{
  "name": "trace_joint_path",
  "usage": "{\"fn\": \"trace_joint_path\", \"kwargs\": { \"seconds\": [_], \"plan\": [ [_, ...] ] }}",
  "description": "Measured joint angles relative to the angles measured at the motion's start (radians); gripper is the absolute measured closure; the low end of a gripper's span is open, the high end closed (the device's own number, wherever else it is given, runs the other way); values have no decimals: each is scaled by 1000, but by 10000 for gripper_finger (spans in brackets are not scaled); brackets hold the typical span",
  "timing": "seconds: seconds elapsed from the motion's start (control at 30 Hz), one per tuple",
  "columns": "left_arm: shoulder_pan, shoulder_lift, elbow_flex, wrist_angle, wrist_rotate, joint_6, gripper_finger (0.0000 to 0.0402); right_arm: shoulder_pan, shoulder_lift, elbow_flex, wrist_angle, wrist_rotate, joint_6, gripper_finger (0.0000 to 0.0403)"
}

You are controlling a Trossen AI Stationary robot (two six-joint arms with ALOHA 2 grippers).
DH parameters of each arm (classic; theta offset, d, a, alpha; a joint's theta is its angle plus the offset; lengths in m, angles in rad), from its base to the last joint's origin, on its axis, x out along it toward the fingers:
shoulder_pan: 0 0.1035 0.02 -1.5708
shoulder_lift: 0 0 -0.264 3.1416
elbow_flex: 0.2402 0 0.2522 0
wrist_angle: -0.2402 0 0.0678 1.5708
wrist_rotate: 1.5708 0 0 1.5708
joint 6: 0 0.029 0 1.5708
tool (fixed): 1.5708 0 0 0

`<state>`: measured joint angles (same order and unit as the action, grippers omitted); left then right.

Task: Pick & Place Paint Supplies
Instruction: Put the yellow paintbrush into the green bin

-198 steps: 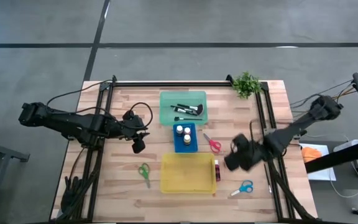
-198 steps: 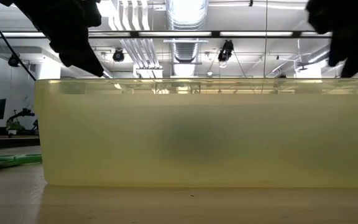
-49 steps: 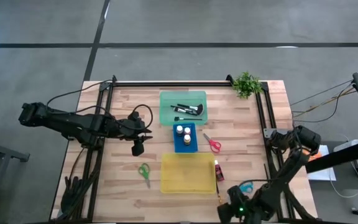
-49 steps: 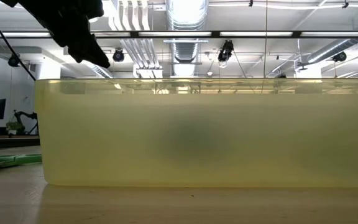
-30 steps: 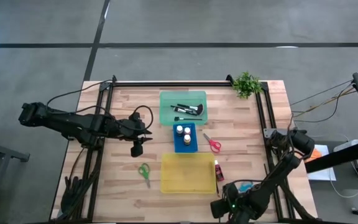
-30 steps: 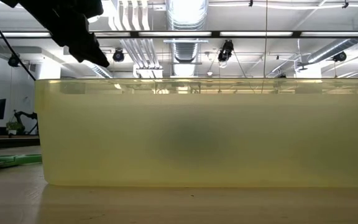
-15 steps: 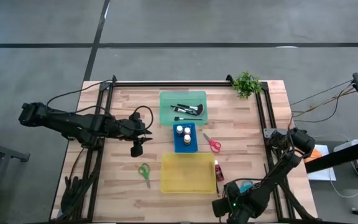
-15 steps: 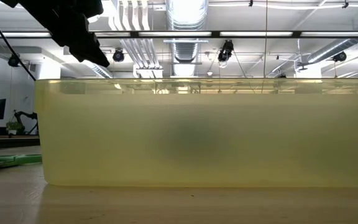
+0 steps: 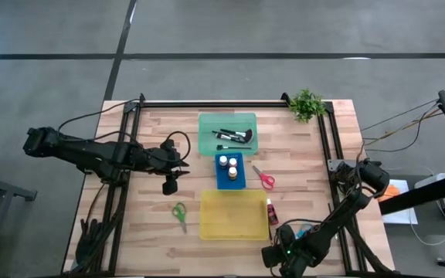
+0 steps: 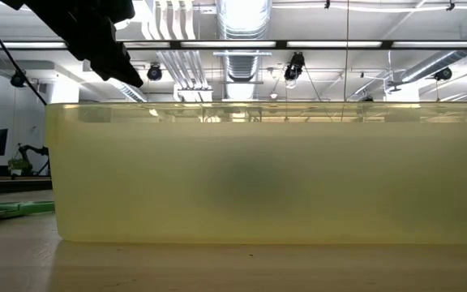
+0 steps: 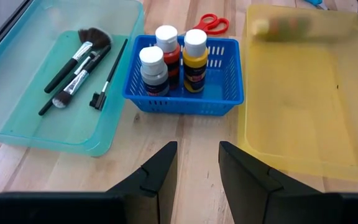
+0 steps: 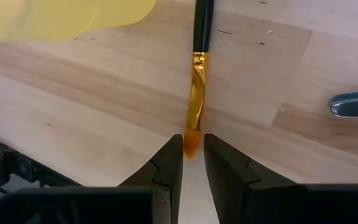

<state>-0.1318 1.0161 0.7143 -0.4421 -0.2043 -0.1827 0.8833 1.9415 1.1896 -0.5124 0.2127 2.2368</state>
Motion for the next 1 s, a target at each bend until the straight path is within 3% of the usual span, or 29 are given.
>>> {"fn": "trace_joint_path", "kwargs": {
  "seconds": [0.27,0.4,0.57,0.67,1.0],
  "plan": [
    [0,0,1,0,0,0,275,-29,-2,-27,35,-29,-21,341],
    [0,0,1,1,0,0,275,-42,-2,-29,31,-40,-65,385],
    [0,0,1,1,0,0,275,-22,-3,-4,1,12,-31,395],
    [0,0,1,0,-1,-1,275,8,-14,40,-81,65,8,395],
    [0,0,1,1,-1,-4,275,64,-57,300,-479,52,6,396]
  ]
}}
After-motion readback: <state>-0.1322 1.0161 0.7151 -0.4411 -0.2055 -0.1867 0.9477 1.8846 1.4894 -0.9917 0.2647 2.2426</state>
